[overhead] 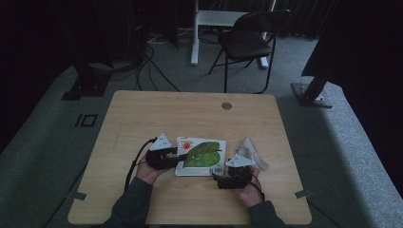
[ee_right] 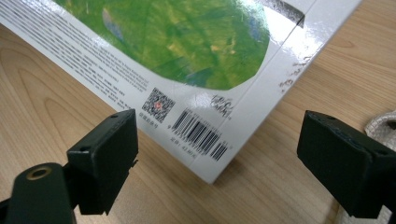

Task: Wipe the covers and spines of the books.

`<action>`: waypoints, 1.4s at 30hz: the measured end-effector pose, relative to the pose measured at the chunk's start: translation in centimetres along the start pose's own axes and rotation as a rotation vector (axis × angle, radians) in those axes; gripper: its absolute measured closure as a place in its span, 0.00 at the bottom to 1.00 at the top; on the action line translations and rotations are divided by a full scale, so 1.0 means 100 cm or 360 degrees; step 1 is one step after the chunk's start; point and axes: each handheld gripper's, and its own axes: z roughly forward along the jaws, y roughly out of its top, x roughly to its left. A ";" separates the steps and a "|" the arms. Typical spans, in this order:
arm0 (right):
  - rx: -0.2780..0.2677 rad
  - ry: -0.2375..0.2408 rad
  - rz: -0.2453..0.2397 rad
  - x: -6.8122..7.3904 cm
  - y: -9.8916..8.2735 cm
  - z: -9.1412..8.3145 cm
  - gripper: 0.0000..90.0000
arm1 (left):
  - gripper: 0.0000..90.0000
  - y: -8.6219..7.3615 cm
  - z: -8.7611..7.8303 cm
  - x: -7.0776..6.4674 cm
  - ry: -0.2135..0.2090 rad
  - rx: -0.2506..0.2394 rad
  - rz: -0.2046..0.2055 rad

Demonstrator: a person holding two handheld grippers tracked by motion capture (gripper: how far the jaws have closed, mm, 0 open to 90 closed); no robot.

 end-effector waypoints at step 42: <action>-0.0205 0.0083 0.0033 -0.010 0.018 -0.010 0.27 | 0.69 -0.014 0.004 0.000 0.0177 0.0039 0.0067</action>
